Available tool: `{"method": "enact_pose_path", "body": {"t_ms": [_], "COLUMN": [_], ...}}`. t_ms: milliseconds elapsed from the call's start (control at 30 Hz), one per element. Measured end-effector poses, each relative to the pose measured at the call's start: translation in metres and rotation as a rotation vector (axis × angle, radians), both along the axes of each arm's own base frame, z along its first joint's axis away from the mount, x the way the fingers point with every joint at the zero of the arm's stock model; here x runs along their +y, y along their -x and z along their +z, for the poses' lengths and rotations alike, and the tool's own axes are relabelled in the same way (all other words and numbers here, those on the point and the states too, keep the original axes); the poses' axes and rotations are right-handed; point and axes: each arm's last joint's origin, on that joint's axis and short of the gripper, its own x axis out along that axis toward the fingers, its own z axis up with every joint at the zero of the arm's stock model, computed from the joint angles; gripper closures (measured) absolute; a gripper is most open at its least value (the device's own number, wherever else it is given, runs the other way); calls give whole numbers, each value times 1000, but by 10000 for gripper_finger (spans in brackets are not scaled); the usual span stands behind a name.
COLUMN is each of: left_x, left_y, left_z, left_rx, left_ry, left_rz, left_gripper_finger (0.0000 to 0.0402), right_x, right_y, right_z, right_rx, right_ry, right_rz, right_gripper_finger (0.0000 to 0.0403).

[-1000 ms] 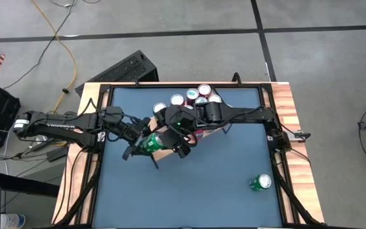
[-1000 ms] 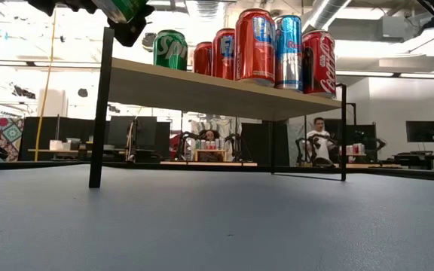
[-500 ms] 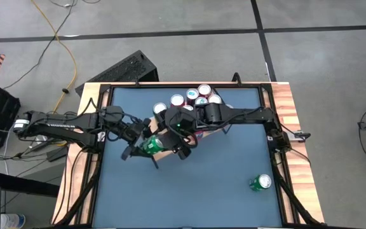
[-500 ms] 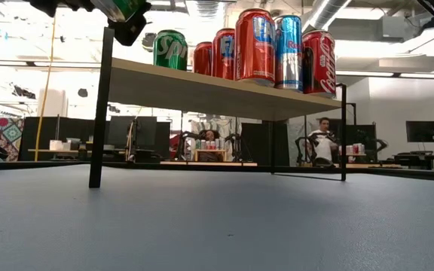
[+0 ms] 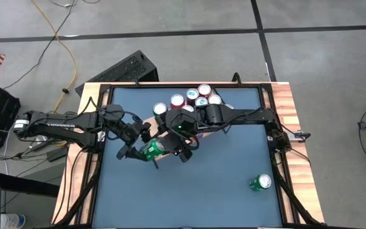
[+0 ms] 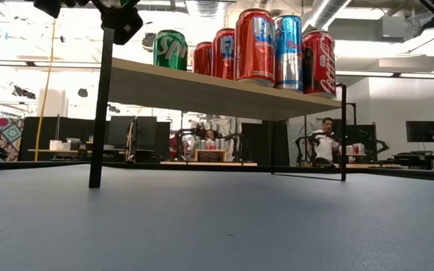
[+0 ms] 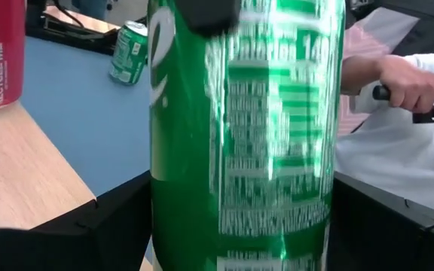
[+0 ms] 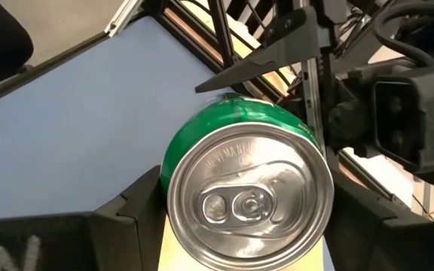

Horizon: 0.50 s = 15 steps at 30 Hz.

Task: Place canned beverage on shelf
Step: Put the top green soda can on the shelf aligned with the other green soda can

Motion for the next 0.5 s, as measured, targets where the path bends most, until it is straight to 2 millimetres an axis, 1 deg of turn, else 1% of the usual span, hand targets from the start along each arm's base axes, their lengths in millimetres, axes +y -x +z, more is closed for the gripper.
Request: {"method": "enact_pose_path", "body": {"t_ms": [333, 500], "left_x": [6, 5], "left_y": [0, 1], "left_z": [-1, -2], "left_rx": [26, 51], "left_ry": [18, 37], "left_rz": [44, 42], "left_gripper_finger": [60, 60], "right_x": [8, 8], "right_y": [12, 20], "right_z": [4, 6], "right_rx": [53, 97], "right_ry": [-2, -20], "right_rz": [-3, -19], "right_gripper_finger": [141, 137]}}
